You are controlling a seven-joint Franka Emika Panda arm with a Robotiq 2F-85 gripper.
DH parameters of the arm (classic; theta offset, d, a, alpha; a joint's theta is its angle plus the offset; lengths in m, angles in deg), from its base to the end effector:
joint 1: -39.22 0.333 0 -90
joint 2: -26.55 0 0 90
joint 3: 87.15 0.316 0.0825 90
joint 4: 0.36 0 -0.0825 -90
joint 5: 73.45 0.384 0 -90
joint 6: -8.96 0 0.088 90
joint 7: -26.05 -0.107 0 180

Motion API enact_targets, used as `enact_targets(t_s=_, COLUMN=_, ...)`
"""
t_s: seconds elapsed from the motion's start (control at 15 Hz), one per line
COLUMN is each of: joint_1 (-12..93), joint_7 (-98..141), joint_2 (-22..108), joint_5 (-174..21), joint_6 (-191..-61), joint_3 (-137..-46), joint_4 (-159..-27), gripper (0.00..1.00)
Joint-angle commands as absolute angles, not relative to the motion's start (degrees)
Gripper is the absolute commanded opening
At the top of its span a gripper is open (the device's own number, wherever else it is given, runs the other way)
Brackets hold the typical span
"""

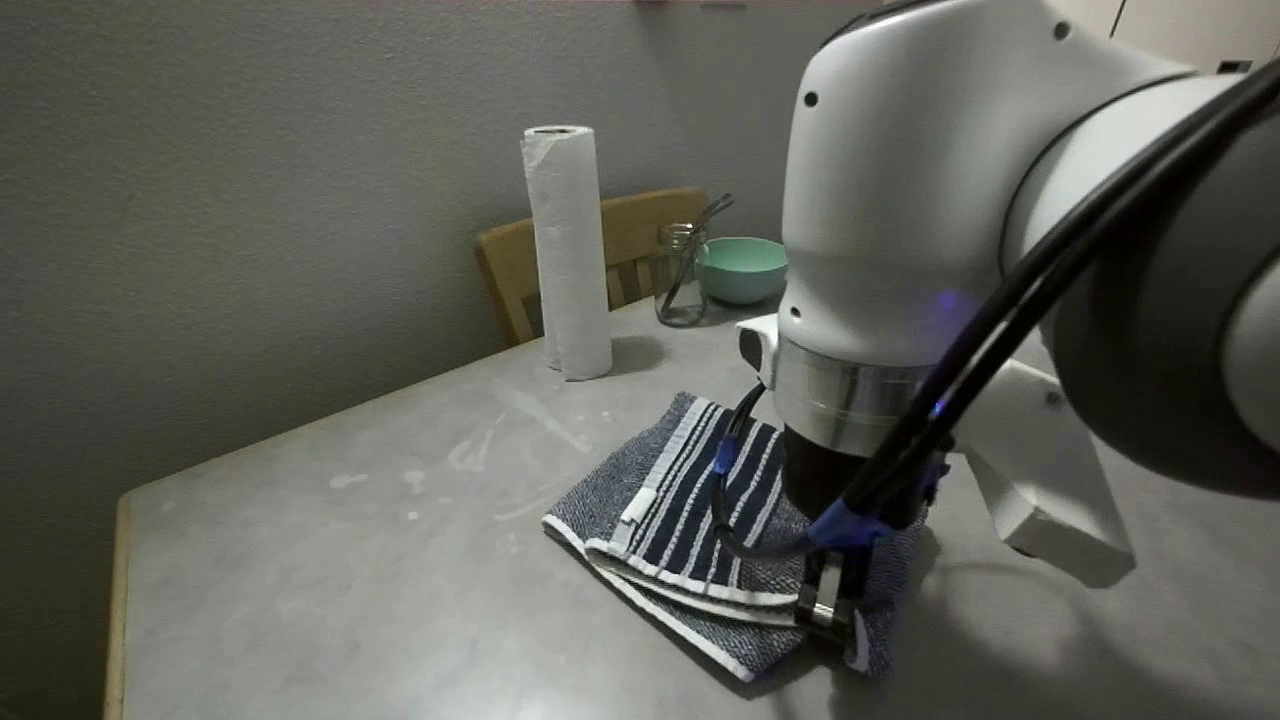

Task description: Unfold the towel

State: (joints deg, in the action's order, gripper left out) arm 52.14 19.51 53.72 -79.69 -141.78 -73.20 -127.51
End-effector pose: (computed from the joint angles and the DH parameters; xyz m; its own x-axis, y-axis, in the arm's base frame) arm 0.4800 0.2517 0.1616 0.9082 0.4157 -0.0487 0.4130 -0.9090 -0.0563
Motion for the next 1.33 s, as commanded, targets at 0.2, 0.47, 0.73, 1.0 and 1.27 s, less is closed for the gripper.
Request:
enact_targets(t_s=0.2, joint_1=43.38, joint_7=38.24, joint_2=43.52, joint_5=-65.75, joint_6=-140.79, joint_3=-67.57, joint_4=-136.66, gripper=0.02)
enact_targets(t_s=0.47, joint_1=42.62, joint_7=42.19, joint_2=41.03, joint_5=-61.49, joint_6=-140.1, joint_3=-68.45, joint_4=-137.93, gripper=0.02)
enact_targets(t_s=0.73, joint_1=43.79, joint_7=41.97, joint_2=42.24, joint_5=-61.43, joint_6=-139.3, joint_3=-69.0, joint_4=-137.27, gripper=0.06)
enact_targets(t_s=1.0, joint_1=44.65, joint_7=41.6, joint_2=42.97, joint_5=-62.02, joint_6=-138.41, joint_3=-69.12, joint_4=-136.9, gripper=0.0)
enact_targets(t_s=1.27, joint_1=45.41, joint_7=40.29, joint_2=43.57, joint_5=-62.22, joint_6=-137.27, joint_3=-69.42, joint_4=-136.5, gripper=0.28)
